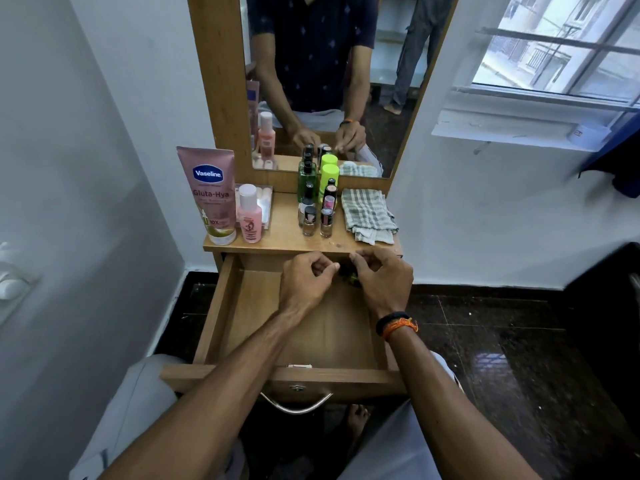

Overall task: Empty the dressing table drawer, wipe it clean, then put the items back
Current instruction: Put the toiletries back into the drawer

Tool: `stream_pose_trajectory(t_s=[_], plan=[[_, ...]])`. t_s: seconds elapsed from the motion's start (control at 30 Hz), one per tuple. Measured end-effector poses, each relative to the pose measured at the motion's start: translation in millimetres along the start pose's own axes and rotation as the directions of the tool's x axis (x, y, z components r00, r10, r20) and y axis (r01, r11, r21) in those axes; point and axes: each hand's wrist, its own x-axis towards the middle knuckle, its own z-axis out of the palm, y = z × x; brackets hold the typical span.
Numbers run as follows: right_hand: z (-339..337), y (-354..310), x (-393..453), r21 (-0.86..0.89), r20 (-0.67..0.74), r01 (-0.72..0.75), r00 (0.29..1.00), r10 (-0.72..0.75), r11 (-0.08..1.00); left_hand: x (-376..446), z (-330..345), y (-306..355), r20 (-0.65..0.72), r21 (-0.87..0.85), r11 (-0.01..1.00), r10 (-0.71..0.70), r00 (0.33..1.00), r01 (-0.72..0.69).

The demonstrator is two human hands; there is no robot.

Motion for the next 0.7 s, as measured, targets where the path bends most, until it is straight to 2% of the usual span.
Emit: stream_pose_trajectory(t_s=[0.17, 0.27, 0.37, 0.53, 0.7], plan=[[15, -30, 22, 0.072, -0.061, 0.045, 0.997, -0.04, 0.996, 16, -25, 22, -0.219, -0.031, 0.991, 0.118, 0.969, -0.127], [24, -42, 34, 0.086, -0.022, 0.109, 0.994, -0.107, 0.99, 30, -35, 29, -0.286, -0.004, 0.987, 0.15, 0.946, -0.158], [32, -49, 42, 0.015, 0.017, 0.142, 0.99, -0.143, 0.99, 41, -38, 30, -0.3, 0.044, 0.982, 0.186, 0.936, -0.181], [41, -53, 47, -0.077, 0.051, 0.133, 0.99, -0.129, 0.988, 51, -36, 24, -0.249, 0.173, 0.969, 0.214, 0.945, -0.174], [46, -57, 47, -0.12, 0.016, 0.123, 0.992, -0.122, 0.985, 57, -36, 19, -0.219, 0.206, 0.963, 0.216, 0.951, -0.171]])
